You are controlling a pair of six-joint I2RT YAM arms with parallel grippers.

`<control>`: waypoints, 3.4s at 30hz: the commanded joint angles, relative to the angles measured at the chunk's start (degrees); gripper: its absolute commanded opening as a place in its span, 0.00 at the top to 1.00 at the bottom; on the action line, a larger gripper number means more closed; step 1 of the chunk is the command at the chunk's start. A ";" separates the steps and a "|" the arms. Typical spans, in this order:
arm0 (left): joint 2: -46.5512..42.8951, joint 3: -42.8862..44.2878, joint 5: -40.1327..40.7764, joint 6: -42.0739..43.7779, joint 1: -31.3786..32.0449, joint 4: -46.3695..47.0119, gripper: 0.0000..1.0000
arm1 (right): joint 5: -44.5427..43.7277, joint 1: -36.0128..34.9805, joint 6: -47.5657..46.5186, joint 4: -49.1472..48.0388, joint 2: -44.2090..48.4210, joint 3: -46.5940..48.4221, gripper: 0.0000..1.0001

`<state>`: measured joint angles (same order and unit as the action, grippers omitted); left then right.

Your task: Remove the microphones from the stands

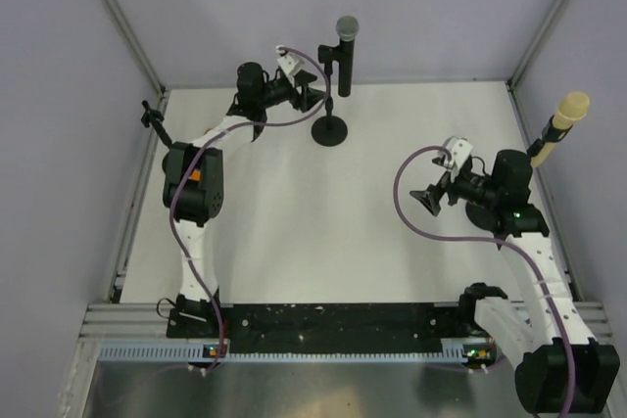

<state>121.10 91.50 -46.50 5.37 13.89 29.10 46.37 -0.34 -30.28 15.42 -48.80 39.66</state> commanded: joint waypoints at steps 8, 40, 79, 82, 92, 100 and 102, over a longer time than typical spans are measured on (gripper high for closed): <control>10.56 9.22 -11.68 -16.43 0.00 20.19 0.57 | -0.49 2.10 -2.50 -4.69 -0.16 -3.27 0.01; -12.97 -22.83 -5.02 -20.57 3.51 28.29 1.00 | 1.53 2.18 -1.36 -7.33 -1.04 -5.29 0.01; -39.26 -64.88 3.45 -21.18 11.08 48.42 0.01 | 11.45 2.62 1.45 -5.14 7.14 -3.37 0.01; -43.13 -63.04 -2.17 -23.29 6.52 45.44 0.01 | 16.46 2.36 3.03 -2.77 5.74 2.51 0.01; -53.07 -48.89 -15.55 -18.46 2.81 19.78 0.01 | 15.43 -4.75 14.98 -9.96 -3.23 20.27 0.02; -51.40 -37.64 -15.64 -12.15 2.98 -2.71 0.01 | 10.76 -10.90 22.63 -23.67 -8.41 21.51 0.02; -51.23 -36.58 -16.07 -10.91 3.33 -5.54 0.01 | 9.45 -13.18 22.55 -24.21 -9.64 21.51 0.02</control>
<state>69.60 50.74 -60.73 -10.04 16.86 34.85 58.24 -9.89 -11.05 -2.04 -56.80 59.24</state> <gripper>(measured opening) 0.991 0.983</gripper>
